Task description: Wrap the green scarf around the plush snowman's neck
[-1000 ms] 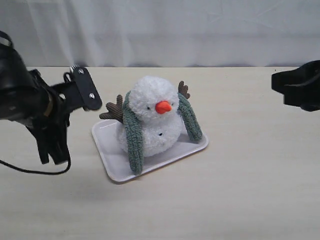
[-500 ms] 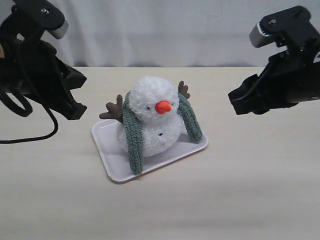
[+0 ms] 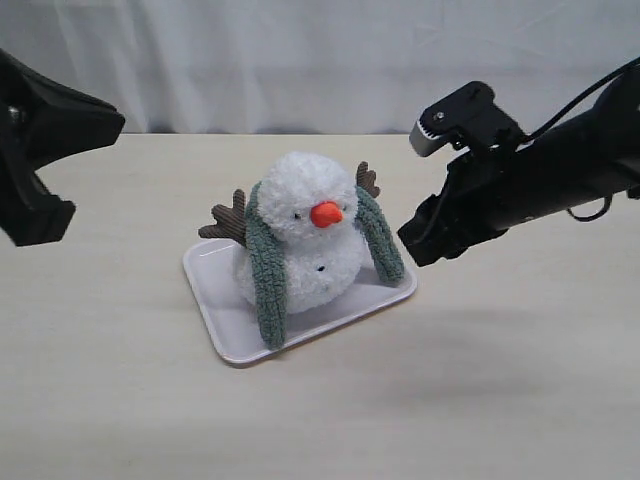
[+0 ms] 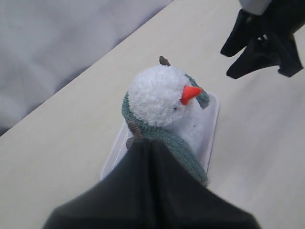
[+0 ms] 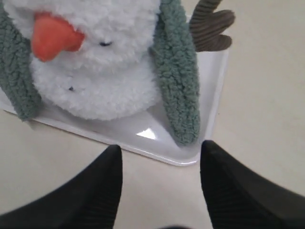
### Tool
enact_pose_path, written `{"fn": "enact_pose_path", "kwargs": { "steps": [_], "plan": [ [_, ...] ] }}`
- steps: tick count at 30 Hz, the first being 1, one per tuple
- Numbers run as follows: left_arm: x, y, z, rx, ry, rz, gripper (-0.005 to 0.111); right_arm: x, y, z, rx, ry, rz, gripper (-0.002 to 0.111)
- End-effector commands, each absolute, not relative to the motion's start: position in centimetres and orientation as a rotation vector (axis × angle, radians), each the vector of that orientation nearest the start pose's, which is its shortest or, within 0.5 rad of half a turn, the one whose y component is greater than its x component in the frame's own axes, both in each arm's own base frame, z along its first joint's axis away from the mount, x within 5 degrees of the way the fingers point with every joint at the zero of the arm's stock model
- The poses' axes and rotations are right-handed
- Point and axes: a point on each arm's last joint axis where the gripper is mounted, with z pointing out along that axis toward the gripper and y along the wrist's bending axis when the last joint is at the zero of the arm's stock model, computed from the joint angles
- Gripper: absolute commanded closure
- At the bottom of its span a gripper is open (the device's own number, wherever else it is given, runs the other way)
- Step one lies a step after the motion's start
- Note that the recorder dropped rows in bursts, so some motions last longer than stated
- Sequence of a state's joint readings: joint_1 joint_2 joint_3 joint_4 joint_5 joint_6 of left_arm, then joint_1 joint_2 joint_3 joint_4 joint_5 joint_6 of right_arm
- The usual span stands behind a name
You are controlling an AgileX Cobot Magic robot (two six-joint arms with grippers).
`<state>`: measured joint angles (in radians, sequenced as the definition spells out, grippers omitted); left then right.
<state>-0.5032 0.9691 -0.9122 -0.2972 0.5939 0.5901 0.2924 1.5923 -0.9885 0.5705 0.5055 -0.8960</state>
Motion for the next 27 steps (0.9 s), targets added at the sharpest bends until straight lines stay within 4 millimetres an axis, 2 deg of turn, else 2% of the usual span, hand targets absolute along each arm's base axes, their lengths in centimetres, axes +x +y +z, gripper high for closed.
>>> {"fn": "enact_pose_path", "kwargs": {
  "steps": [1,5,10,17,21,23,27],
  "plan": [
    [15.0,-10.2,36.9,0.969,1.868,-0.287,0.107,32.0,12.1,21.4,-0.988,2.215,0.253,0.060],
    [13.4,-9.4,37.6,0.982,1.842,-0.290,0.107,33.5,11.9,19.8,-0.935,2.207,0.152,0.058],
    [12.1,-8.7,38.2,1.001,1.793,-0.271,0.107,34.7,12.1,17.0,-0.987,2.243,0.133,0.052],
    [12.0,-8.7,38.2,1.007,1.801,-0.278,0.107,36.3,12.8,14.5,-0.986,2.295,0.173,0.049],
    [12.0,-8.7,38.2,1.007,1.801,-0.278,0.107,36.5,12.9,13.4,-1.005,2.320,0.183,0.049],
    [12.0,-8.7,38.2,1.005,1.800,-0.278,0.107,36.4,13.0,13.0,-1.012,2.328,0.194,0.056],
    [12.0,-8.7,38.2,1.004,1.798,-0.277,0.107,36.3,13.3,13.0,-0.974,2.350,0.258,0.090]
  ]
}}
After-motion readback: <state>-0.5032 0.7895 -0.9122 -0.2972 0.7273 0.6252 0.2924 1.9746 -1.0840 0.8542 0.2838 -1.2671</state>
